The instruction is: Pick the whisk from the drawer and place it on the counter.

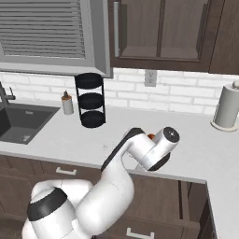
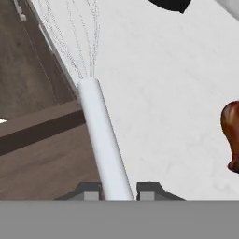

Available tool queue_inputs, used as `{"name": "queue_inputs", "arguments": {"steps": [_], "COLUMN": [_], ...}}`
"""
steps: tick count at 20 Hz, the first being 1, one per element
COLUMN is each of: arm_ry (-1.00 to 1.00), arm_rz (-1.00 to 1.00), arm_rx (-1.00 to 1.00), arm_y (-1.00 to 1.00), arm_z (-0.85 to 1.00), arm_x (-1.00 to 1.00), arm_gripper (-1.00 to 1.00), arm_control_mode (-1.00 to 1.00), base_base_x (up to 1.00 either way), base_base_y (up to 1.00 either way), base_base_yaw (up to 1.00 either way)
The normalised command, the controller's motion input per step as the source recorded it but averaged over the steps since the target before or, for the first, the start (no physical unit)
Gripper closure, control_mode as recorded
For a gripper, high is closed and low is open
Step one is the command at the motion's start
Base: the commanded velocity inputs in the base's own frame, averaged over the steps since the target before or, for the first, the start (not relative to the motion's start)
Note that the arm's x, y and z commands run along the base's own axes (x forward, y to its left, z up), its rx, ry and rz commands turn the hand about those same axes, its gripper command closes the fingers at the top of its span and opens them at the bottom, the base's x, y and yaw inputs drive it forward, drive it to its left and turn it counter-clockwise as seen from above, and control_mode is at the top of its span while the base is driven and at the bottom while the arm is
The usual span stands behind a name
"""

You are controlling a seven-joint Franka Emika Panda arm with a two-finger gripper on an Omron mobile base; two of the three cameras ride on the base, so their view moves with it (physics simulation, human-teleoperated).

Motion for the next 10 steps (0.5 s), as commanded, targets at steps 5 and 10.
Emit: {"name": "queue_inputs", "arguments": {"steps": [5, 10], "arm_ry": [0.0, 0.0], "arm_rz": [0.0, 0.0], "arm_rx": [-0.01, -0.08], "arm_y": [0.54, 0.54], "arm_z": [-0.05, -0.34], "arm_x": [1.0, 0.87], "arm_gripper": [1.0, 1.0], "arm_control_mode": [-1.0, -1.0], "base_base_x": [0.0, 0.0], "base_base_y": [0.0, 0.0], "base_base_yaw": [0.0, 0.0]}}
